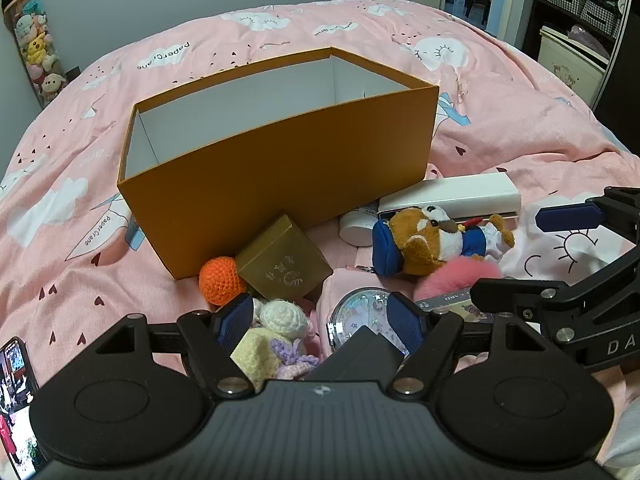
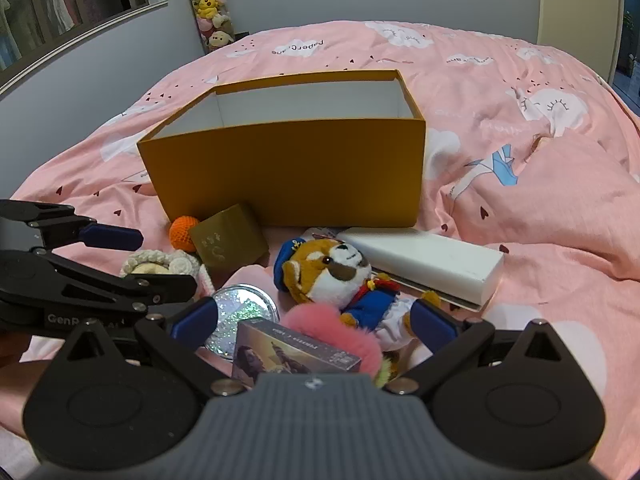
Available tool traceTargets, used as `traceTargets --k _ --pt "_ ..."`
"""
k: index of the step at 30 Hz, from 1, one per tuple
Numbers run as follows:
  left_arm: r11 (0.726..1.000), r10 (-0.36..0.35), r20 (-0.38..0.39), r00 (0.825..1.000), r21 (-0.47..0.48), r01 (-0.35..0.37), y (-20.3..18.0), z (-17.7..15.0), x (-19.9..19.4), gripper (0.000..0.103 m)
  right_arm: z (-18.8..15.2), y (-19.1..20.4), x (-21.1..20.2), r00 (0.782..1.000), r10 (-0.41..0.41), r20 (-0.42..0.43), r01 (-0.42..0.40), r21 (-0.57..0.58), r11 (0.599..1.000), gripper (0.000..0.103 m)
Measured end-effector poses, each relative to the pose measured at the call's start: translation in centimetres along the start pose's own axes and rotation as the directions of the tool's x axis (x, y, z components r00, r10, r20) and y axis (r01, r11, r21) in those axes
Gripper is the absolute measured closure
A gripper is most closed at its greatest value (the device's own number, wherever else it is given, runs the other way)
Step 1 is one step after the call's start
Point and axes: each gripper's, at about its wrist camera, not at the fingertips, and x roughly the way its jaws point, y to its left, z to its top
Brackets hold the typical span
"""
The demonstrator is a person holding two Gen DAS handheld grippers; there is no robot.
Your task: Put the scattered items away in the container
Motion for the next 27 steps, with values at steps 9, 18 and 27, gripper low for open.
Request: traceTargets --k 9,18,27 --pt "1.0 0.0 0.0 1.0 0.0 0.0 0.0 0.01 0.0 0.016 0.03 -0.05 -0.01 1.0 -0.002 -0.006 0.002 0.004 1.0 0.0" --pt "1.0 -0.002 0.0 1.0 -0.002 0.002 0.01 -0.09 0.09 0.016 0.02 -0.06 0.0 1.0 -0.001 -0.006 0.001 0.004 1.0 0.0" --pt "1.0 -0.025 -0.001 1.0 -0.013 0.025 0.9 -0.25 0.13 0.019 0.13 -0.49 -0.01 1.0 0.014 -0.003 -0.013 0.007 1.0 0.001"
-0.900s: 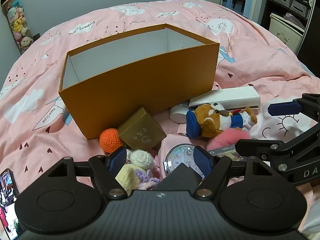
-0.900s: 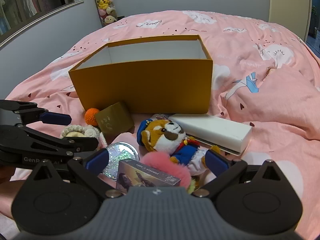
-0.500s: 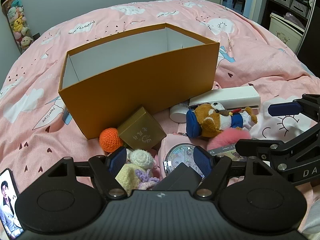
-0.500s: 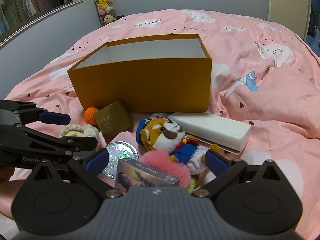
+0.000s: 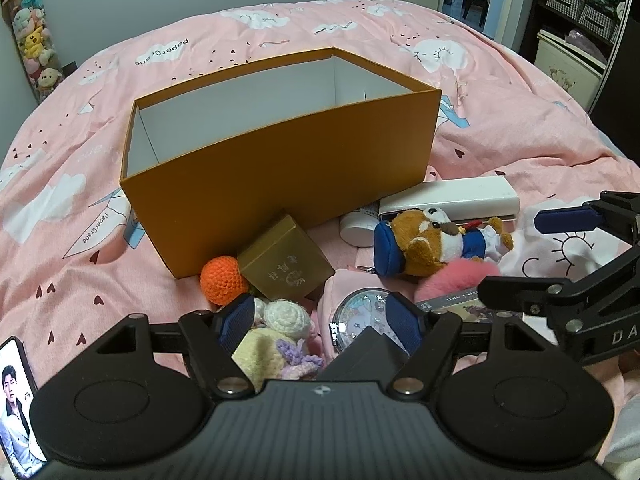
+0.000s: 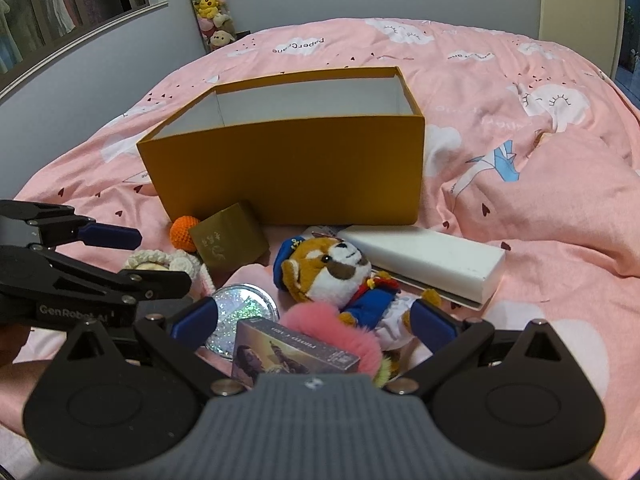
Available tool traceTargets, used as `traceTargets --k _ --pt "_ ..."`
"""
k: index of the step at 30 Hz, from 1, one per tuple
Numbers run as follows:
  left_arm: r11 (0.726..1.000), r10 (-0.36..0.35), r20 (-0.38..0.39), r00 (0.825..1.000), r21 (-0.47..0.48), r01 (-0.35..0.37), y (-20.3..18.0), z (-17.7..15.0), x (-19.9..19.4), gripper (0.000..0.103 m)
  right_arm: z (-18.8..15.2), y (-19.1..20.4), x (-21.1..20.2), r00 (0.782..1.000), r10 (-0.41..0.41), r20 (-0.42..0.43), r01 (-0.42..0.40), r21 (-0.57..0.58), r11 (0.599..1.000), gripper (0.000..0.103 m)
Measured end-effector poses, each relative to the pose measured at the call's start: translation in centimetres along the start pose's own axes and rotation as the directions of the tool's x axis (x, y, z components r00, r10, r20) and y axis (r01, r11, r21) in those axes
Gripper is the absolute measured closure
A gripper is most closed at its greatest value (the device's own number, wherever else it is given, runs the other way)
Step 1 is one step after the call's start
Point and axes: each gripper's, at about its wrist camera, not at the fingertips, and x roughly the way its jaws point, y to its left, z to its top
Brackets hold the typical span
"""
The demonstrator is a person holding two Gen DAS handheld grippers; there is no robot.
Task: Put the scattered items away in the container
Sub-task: 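Grasp the cream crochet bunny with the left tool while the right tool grasps the sailor plush dog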
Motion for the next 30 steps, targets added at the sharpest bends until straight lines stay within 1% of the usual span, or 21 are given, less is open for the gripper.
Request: traceTargets --k 2,4,5,10,11,14,16,17,21,23,24,26,28,30 --pt "1.0 -0.001 -0.001 1.0 -0.002 0.001 0.4 0.2 -0.1 0.02 0.2 -0.1 -0.1 1.0 -0.004 0.009 0.004 -0.009 1.0 0.002" --pt "1.0 -0.001 0.0 1.0 -0.004 0.001 0.7 0.3 -0.2 0.024 0.4 -0.2 -0.3 1.0 -0.007 0.017 0.008 -0.023 1.0 0.003" --pt "1.0 -0.002 -0.001 1.0 -0.009 0.002 1.0 0.4 -0.3 0.025 0.6 -0.3 -0.3 1.0 -0.011 0.021 0.011 -0.031 0.999 0.006" --pt "0.999 -0.015 -0.018 1.0 -0.042 0.014 2.5 0.8 -0.5 0.04 1.4 -0.7 0.1 1.0 -0.004 0.009 0.005 -0.073 0.997 0.018" --pt "0.999 -0.018 -0.026 1.0 -0.046 0.016 2.8 0.9 -0.5 0.041 1.6 -0.7 0.4 1.0 0.001 0.0 -0.001 -0.08 0.997 0.021" --pt "0.998 -0.031 -0.052 0.998 -0.053 0.028 3.5 0.8 -0.6 0.049 2.1 -0.7 1.3 1.0 0.017 -0.02 -0.018 -0.095 0.995 0.024" --pt "0.997 -0.034 -0.065 0.997 -0.067 0.03 4.0 0.8 -0.4 0.058 2.3 -0.6 1.9 0.999 0.018 -0.03 -0.022 -0.108 0.994 0.025" --pt "0.996 -0.035 -0.073 0.997 -0.079 0.029 4.4 0.9 -0.3 0.058 2.3 -0.6 2.2 0.999 0.019 -0.032 -0.023 -0.114 0.993 0.025" --pt "0.988 -0.058 -0.119 0.991 -0.152 0.039 5.8 0.6 1.0 0.059 2.4 -0.6 3.4 0.998 0.027 -0.056 -0.033 -0.119 0.992 0.025" --pt "0.984 -0.038 -0.134 0.99 -0.176 0.014 6.3 0.4 1.5 0.052 2.4 -0.6 3.8 0.997 0.028 -0.067 -0.037 -0.122 0.992 0.025" --pt "0.983 -0.027 -0.152 0.988 -0.184 -0.001 6.5 0.4 1.8 0.046 2.4 -0.7 4.1 0.997 0.028 -0.074 -0.037 -0.123 0.992 0.024" --pt "0.978 -0.038 -0.176 0.984 -0.21 0.0 6.8 0.3 2.3 0.044 2.4 -0.8 4.5 0.996 0.027 -0.088 -0.038 -0.123 0.992 0.024" --pt "0.968 -0.066 -0.184 0.981 -0.251 0.018 7.3 0.0 2.7 0.037 2.3 -0.9 4.9 0.994 0.027 -0.103 -0.039 -0.124 0.991 0.022" --pt "0.963 -0.062 -0.189 0.98 -0.268 0.01 7.6 0.0 3.1 0.037 2.3 -1.0 5.4 0.993 0.026 -0.117 -0.041 -0.129 0.991 0.019"
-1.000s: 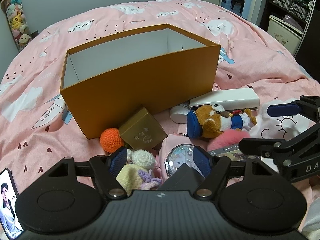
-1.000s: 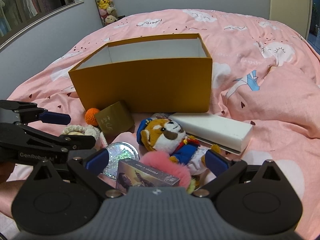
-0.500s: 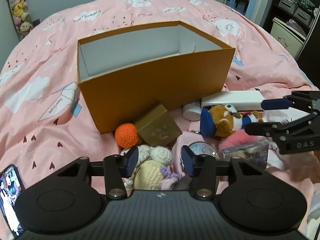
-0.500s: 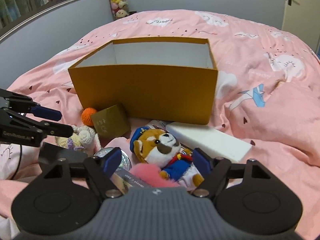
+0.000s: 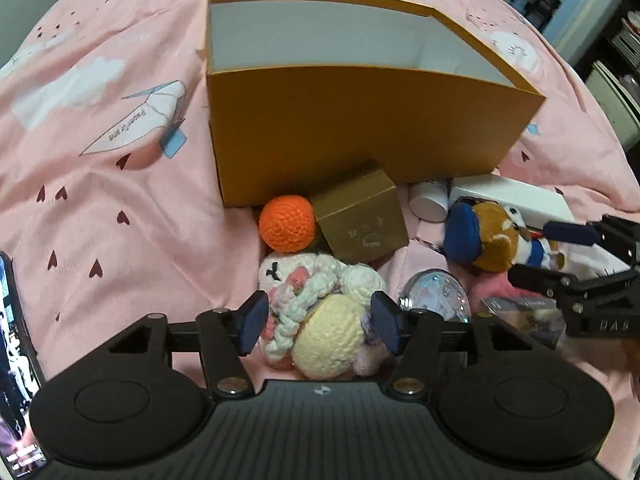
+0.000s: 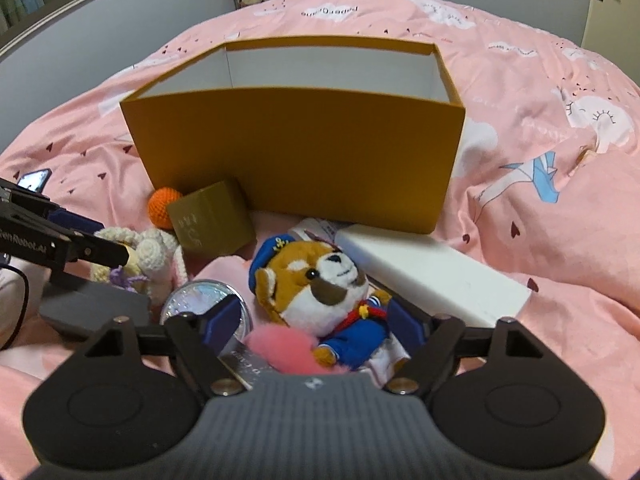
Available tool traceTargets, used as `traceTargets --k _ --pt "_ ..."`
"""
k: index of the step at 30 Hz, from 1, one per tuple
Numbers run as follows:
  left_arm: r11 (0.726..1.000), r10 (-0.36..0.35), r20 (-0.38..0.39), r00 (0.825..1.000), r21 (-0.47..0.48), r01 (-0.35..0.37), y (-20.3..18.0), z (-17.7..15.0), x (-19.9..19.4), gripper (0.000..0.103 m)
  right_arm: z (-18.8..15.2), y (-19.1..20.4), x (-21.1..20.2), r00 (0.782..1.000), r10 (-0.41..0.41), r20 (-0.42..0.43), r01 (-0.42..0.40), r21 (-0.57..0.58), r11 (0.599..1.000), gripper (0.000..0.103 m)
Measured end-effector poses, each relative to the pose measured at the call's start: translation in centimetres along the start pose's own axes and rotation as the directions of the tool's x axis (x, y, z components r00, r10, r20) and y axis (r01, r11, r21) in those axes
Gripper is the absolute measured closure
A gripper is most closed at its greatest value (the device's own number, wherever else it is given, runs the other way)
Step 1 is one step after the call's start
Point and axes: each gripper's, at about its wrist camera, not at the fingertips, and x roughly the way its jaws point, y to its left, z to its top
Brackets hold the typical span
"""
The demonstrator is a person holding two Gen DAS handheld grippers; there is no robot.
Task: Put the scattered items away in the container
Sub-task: 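Grasp the cream crochet bunny with the left tool while the right tool grasps the sailor plush dog, then lift both plushes and carry them over the orange box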
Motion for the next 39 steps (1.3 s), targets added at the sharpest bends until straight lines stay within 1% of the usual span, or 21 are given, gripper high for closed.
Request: traceTargets --k 5,8,11,15,16,17,18,27,34,39 --pt "1.0 0.003 -0.037 0.999 -0.002 -0.003 0.0 0.5 0.8 0.036 0.3 -0.1 1.2 0.999 -0.004 -0.036 0.003 -0.037 0.999 0.019" --pt "1.0 0.006 -0.07 0.998 0.009 -0.005 -0.1 0.5 1.4 0.032 0.6 -0.1 2.1 0.998 0.001 -0.062 -0.005 -0.06 0.998 0.019" --pt "1.0 -0.018 -0.104 0.994 -0.002 0.018 0.3 0.3 2.3 0.029 0.7 0.1 3.0 0.997 -0.005 -0.083 -0.002 -0.093 0.996 0.019" --pt "0.998 -0.054 -0.125 0.991 -0.036 0.05 0.9 0.0 3.2 0.027 0.6 0.4 4.3 0.995 -0.02 -0.101 0.007 -0.124 0.992 0.02" --pt "0.998 -0.058 -0.122 0.991 -0.037 0.054 0.9 -0.1 3.2 0.027 0.5 0.5 4.5 0.994 -0.025 -0.103 0.011 -0.128 0.992 0.021" --pt "0.998 -0.059 -0.115 0.992 -0.034 0.056 0.9 -0.1 3.1 0.028 0.5 0.5 4.6 0.994 -0.033 -0.103 0.019 -0.134 0.991 0.026" --pt "0.998 -0.059 -0.108 0.992 -0.029 0.056 0.9 -0.1 3.0 0.029 0.5 0.6 4.7 0.994 -0.046 -0.098 0.032 -0.14 0.99 0.028" --pt "0.998 -0.053 -0.032 0.998 -0.036 0.051 0.9 -0.5 1.9 0.038 0.4 0.7 3.5 0.998 -0.043 -0.04 0.037 -0.14 0.989 0.041" --pt "0.999 -0.045 0.016 0.999 -0.023 0.045 0.6 -0.6 0.8 0.041 0.6 1.0 1.5 0.999 -0.032 0.017 0.034 -0.151 0.988 0.042" --pt "1.0 -0.026 0.059 0.998 -0.011 0.027 0.3 -0.4 -0.3 0.041 1.1 1.4 -0.2 0.997 -0.022 0.068 0.033 -0.16 0.987 0.042"
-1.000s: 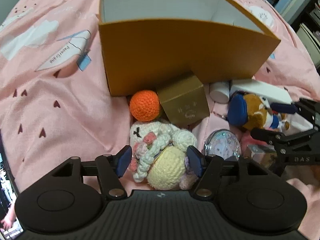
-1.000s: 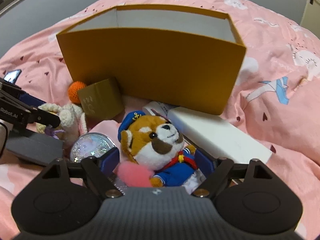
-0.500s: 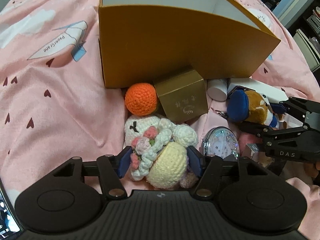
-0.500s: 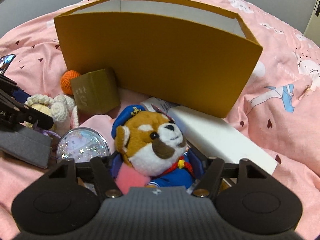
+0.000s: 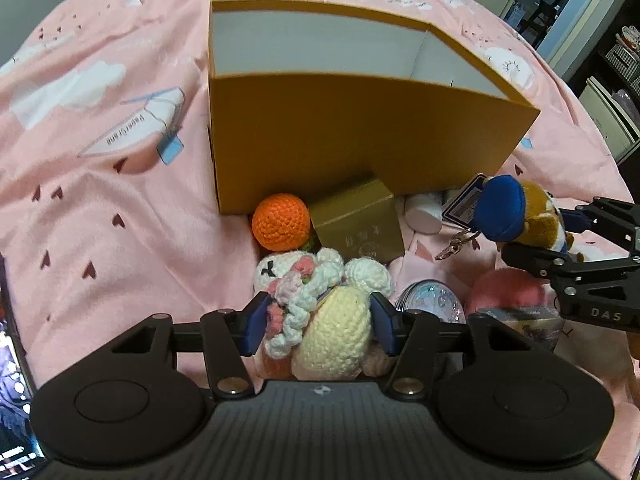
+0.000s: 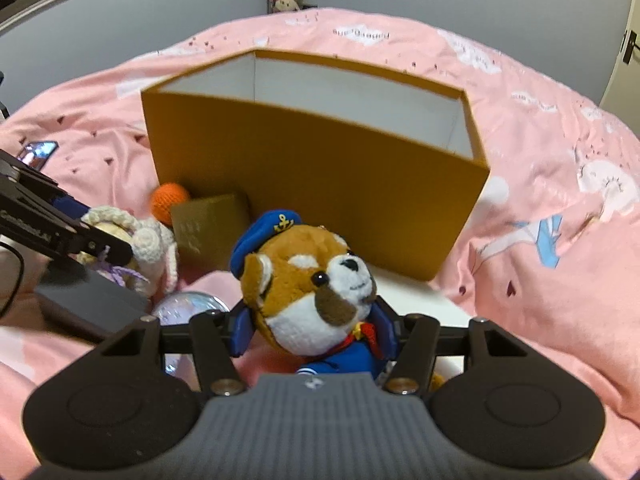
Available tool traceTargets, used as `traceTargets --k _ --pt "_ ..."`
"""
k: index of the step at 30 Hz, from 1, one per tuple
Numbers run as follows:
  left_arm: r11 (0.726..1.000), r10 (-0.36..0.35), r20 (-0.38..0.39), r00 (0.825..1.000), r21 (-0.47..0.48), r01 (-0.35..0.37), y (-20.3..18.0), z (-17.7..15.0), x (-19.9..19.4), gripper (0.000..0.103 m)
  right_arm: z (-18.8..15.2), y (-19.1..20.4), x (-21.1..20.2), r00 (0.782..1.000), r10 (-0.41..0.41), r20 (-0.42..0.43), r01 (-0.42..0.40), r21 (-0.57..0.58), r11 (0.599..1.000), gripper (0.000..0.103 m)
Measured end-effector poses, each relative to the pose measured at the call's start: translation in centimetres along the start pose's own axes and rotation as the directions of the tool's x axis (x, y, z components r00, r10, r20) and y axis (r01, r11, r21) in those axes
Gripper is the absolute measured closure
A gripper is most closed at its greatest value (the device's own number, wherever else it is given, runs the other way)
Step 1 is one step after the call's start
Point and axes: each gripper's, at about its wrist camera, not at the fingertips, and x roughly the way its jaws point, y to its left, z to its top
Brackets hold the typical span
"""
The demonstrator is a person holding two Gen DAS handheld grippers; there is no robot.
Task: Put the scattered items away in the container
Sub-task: 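Lift both plushes and carry them over the orange box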
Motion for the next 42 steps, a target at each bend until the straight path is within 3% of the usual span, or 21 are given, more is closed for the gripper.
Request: traceTargets --k 9,13,32,42 --pt "0.998 0.026 0.106 0.994 0.058 -0.032 -1.8 0.3 -3.1 0.043 1.2 0.0 -2.9 0.995 0.052 0.081 -0.055 0.037 0.998 0.042" --pt "0.997 0.001 0.165 0.986 0.079 -0.014 -2.7 0.5 -4.9 0.043 1.9 -0.1 -4.1 0.99 0.074 0.118 -0.081 0.059 0.995 0.042" --pt "0.986 -0.089 0.397 0.914 0.167 0.023 -5.0 3.5 -10.3 0.043 6.8 -0.2 -7.4 0.949 0.14 0.284 -0.17 0.084 0.982 0.042" --pt "0.98 -0.064 0.497 0.865 0.194 -0.039 -4.6 7.3 -11.8 0.043 10.9 -0.9 -7.3 0.922 0.164 0.351 -0.22 0.127 0.967 0.041"
